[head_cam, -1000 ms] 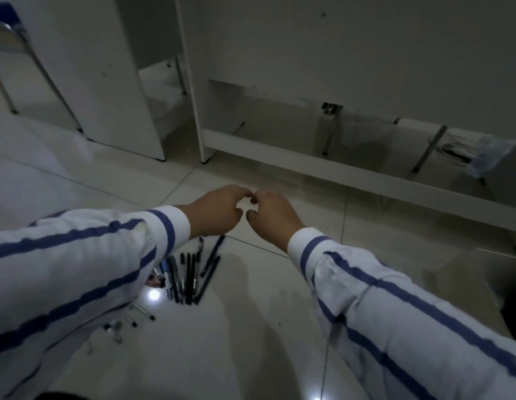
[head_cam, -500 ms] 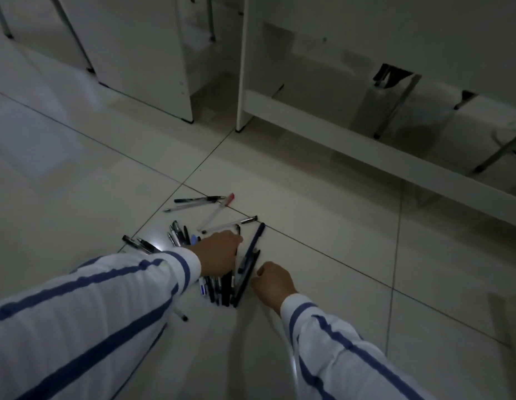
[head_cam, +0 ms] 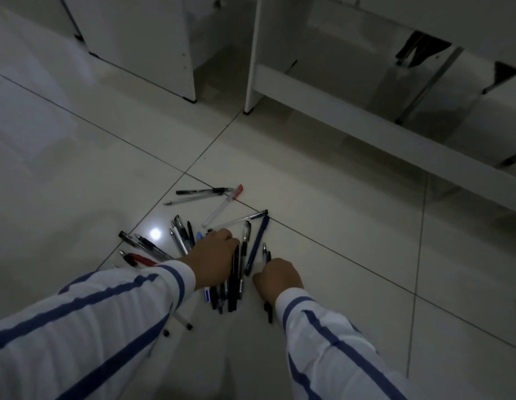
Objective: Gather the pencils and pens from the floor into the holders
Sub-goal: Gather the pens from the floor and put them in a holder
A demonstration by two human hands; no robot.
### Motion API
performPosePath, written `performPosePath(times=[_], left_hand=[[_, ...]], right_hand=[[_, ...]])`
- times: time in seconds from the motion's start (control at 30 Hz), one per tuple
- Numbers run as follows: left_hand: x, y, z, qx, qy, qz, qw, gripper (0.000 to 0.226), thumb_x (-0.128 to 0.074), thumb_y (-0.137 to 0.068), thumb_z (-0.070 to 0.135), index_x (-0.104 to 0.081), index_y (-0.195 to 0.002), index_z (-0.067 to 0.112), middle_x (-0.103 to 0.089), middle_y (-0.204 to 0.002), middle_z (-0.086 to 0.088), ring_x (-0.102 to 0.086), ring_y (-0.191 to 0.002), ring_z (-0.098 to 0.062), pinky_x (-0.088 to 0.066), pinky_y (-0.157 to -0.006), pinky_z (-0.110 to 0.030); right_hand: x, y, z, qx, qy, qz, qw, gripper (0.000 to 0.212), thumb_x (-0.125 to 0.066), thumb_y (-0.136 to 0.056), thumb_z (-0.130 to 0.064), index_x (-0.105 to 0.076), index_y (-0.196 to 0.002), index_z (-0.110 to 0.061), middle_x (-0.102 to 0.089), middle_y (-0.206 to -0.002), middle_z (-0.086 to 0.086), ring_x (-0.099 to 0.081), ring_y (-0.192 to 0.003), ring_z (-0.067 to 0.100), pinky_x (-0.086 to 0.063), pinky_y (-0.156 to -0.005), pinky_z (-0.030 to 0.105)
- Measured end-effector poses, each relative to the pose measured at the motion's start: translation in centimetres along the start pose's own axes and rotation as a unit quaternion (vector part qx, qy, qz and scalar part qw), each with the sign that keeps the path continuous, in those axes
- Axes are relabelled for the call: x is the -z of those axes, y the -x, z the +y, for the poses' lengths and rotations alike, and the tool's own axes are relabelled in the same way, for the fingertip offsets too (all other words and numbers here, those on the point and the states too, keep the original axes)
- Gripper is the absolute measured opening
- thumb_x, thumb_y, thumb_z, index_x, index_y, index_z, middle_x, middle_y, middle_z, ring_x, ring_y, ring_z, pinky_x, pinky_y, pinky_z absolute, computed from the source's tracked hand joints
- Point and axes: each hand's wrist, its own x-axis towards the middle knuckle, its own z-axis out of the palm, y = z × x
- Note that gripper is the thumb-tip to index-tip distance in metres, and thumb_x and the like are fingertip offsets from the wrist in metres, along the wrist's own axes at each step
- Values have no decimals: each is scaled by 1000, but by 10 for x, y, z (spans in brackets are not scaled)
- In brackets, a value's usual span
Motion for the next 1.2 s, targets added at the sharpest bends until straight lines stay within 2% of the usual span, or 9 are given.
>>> performPosePath(times=[0.13,0.27,0.4,0.53,0.63,0.73,0.87,1.03,1.2], left_hand=[[20,-14,2,31,-6,76,997,45,-48,-85,6,-47,-130,10,-43,-131,-11,-45,-114,-30,-42,-92,-38],[33,-39,-1,87,-7,52,995,40,-45,-89,7,-44,-129,6,-42,-133,-15,-45,-114,-32,-42,-92,-41],[29,-54,-1,79,-1,36,996,30,-43,-93,9,-48,-122,4,-45,-127,-17,-50,-109,-33,-45,-87,-40],[24,-57,-3,68,34,46,996,21,-46,-91,4,-50,-111,3,-54,-116,-16,-57,-99,-30,-44,-76,-35],[26,-53,-4,108,130,105,980,21,-46,-91,9,-50,-110,2,-56,-111,-17,-57,-92,-30,-43,-71,-34],[31,-46,2,154,274,152,937,29,-49,-91,18,-48,-114,1,-53,-102,-14,-51,-74,-21,-40,-59,-28],[25,-38,18,183,289,38,939,22,-44,-92,24,-46,-100,4,-60,-102,-15,-54,-76,-24,-39,-59,-26],[18,-37,34,175,186,-80,963,32,-51,-90,30,-55,-104,1,-65,-97,-12,-64,-86,-26,-46,-62,-28],[13,-35,44,164,151,-98,970,27,-52,-90,15,-53,-110,-2,-65,-102,-14,-65,-90,-28,-47,-65,-28]], right_hand=[[4,-3,0,-14,-5,-13,1000,22,-48,-91,-20,-64,-95,-4,-66,-110,12,-63,-98,25,-43,-73,23],[13,-10,0,-23,-69,10,997,26,-42,-89,-18,-39,-63,-17,-56,-88,9,-55,-82,23,-41,-70,26],[17,-22,-16,-42,-205,47,977,17,-40,-90,-19,-51,-84,-8,-60,-94,14,-59,-78,27,-44,-63,28],[9,-32,-29,-39,-180,53,981,29,-43,-94,-24,-49,-114,-4,-60,-114,15,-58,-88,26,-44,-72,27],[3,-37,-30,-44,-128,39,990,32,-49,-94,-28,-52,-115,-3,-60,-120,14,-60,-103,28,-46,-77,27],[8,-35,-27,-22,-121,35,992,25,-48,-92,-23,-55,-106,-3,-63,-108,14,-61,-90,26,-49,-71,28],[16,-27,-13,-11,-192,64,979,21,-46,-90,-30,-50,-81,-12,-57,-88,6,-49,-63,14,-34,-51,24],[7,-17,3,-60,-291,63,953,23,-45,-89,-29,-49,-73,-14,-61,-82,11,-55,-65,23,-38,-54,25],[-2,-7,11,-76,-316,44,945,21,-43,-90,-27,-50,-76,-13,-58,-82,10,-57,-71,26,-43,-62,27]])
